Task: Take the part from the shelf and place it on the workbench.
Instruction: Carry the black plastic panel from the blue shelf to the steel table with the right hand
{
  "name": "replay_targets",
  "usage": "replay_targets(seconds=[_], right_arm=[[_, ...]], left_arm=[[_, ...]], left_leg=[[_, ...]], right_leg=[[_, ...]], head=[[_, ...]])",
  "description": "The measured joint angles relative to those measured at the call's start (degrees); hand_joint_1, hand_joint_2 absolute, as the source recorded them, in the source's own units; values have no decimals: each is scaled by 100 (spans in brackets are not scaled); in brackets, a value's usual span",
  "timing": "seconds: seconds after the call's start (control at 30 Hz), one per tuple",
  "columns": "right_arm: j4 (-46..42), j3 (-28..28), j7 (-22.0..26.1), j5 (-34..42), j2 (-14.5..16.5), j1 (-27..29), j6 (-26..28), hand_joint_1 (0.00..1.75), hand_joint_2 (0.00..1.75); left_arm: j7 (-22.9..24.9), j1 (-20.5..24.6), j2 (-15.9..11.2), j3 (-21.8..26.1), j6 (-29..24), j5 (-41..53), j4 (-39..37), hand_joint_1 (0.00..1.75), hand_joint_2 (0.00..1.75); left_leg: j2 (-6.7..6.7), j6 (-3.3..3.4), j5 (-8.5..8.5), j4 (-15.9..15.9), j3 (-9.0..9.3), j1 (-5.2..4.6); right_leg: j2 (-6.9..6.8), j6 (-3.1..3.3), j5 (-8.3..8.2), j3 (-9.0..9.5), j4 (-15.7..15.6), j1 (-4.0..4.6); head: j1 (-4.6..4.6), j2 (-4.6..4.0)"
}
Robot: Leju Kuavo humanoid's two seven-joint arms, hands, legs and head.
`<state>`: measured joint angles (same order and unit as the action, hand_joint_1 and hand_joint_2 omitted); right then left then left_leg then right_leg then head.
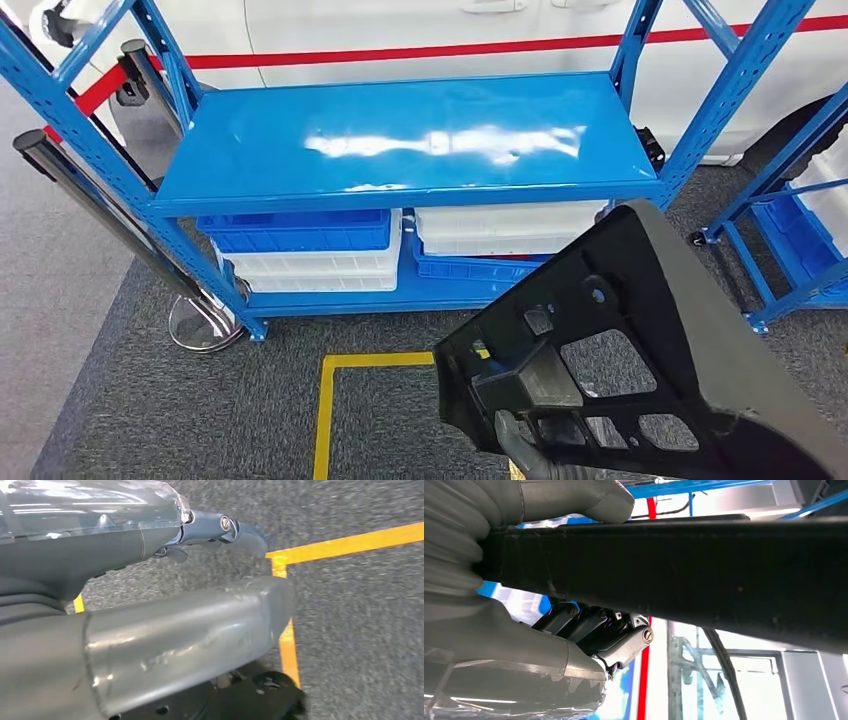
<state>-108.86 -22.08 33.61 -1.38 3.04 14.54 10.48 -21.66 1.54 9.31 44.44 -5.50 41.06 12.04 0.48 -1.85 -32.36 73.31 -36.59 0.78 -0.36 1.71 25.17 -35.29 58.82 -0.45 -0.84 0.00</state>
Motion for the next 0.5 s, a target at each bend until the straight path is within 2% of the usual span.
replay_targets(seconds=[0.03, 0.07, 0.1, 0.13, 0.17, 0.23, 0.27, 0.3, 0.33, 0.37, 0.4, 0.43, 0.47, 0.5], right_arm=[[-5, 10, 1, 0, 1, 16, -1, 175, 175], [-18, 20, 1, 0, 2, 33, -4, 175, 175], [-36, 33, 1, 1, 5, 48, -9, 175, 175], [-55, 46, 2, 1, 9, 62, -17, 175, 175], [-72, 59, 2, 2, 15, 70, -30, 175, 175], [-87, 89, 1, 3, 27, 95, -56, 175, 175], [-90, 105, -1, 4, 31, 118, -69, 175, 175], [-91, 120, -4, 4, 33, 142, -78, 175, 175], [-90, 132, -6, 4, 33, 162, -86, 175, 175], [-90, 142, -7, 3, 33, 178, -94, 175, 175], [-88, 151, -7, 2, 33, 189, -101, 175, 175], [-88, 162, -4, -2, 33, 201, -107, 175, 175], [-88, 175, -1, -10, 33, 215, -113, 175, 175], [-88, 187, 5, -22, 33, 228, -118, 175, 175]], left_arm=[[-2, 3, -2, 0, 7, 12, 0, 0, 0], [-4, 11, -6, 0, 13, 27, 2, 0, 0], [-8, 22, -9, -1, 18, 45, 3, 0, 0], [-13, 31, -12, -1, 22, 62, 5, 0, 0], [-15, 38, -15, -1, 26, 72, 7, 0, 0], [-15, 38, -12, -1, 34, 84, 7, 0, 0], [-13, 38, -10, 0, 42, 87, 7, 0, 0], [-12, 37, -8, 0, 49, 92, 7, 0, 0], [-10, 38, -5, 0, 55, 97, 7, 0, 0], [-7, 35, -6, 0, 58, 103, 7, 0, 0], [-4, 33, -6, 0, 59, 113, 7, 0, 0], [-1, 32, -6, 0, 61, 129, 7, 0, 0], [3, 31, -6, 0, 64, 148, 7, 0, 0], [9, 30, -6, 0, 68, 169, 7, 0, 0]], left_leg=[[-3, 31, 156, -279, 265, -6], [-6, 76, 203, -697, 588, -18], [-10, 115, 176, -1138, 894, -34], [-12, 152, 118, -1468, 1104, -55], [-13, 184, 60, -1676, 1215, -79], [-3, 246, 160, -1773, 1184, -91], [6, 286, 238, -1802, 1136, -83], [18, 327, 326, -1828, 1068, -70], [31, 358, 406, -1839, 986, -59], [35, 381, 477, -1835, 891, -65], [42, 389, 546, -1825, 796, -68], [45, 384, 617, -1807, 694, -70], [48, 374, 684, -1780, 587, -70], [49, 358, 744, -1740, 476, -67]], right_leg=[[1, -10, -59, -84, 16, 7], [3, -26, -114, -147, 29, 16], [2, -52, -168, -188, 35, 22], [-2, -84, -221, -202, 28, 20], [-9, -122, -277, -201, 11, 13], [-14, -201, -373, -200, -33, -9], [-4, -235, -306, -229, -3, -17], [8, -262, -122, -276, 109, -22], [19, -281, 173, -341, 336, -30], [26, -302, 500, -412, 651, -34], [26, -320, 749, -465, 1004, -38], [26, -339, 848, -479, 1306, -41], [26, -353, 792, -426, 1473, -44], [25, -360, 635, -291, 1464, -48]], head=[[0, 0], [1, 0], [3, 0], [9, 0], [-4, 0], [-30, 0], [-43, 0], [-31, 0], [-13, 0], [2, 0], [15, 0], [22, 0], [24, 0], [27, 0]])
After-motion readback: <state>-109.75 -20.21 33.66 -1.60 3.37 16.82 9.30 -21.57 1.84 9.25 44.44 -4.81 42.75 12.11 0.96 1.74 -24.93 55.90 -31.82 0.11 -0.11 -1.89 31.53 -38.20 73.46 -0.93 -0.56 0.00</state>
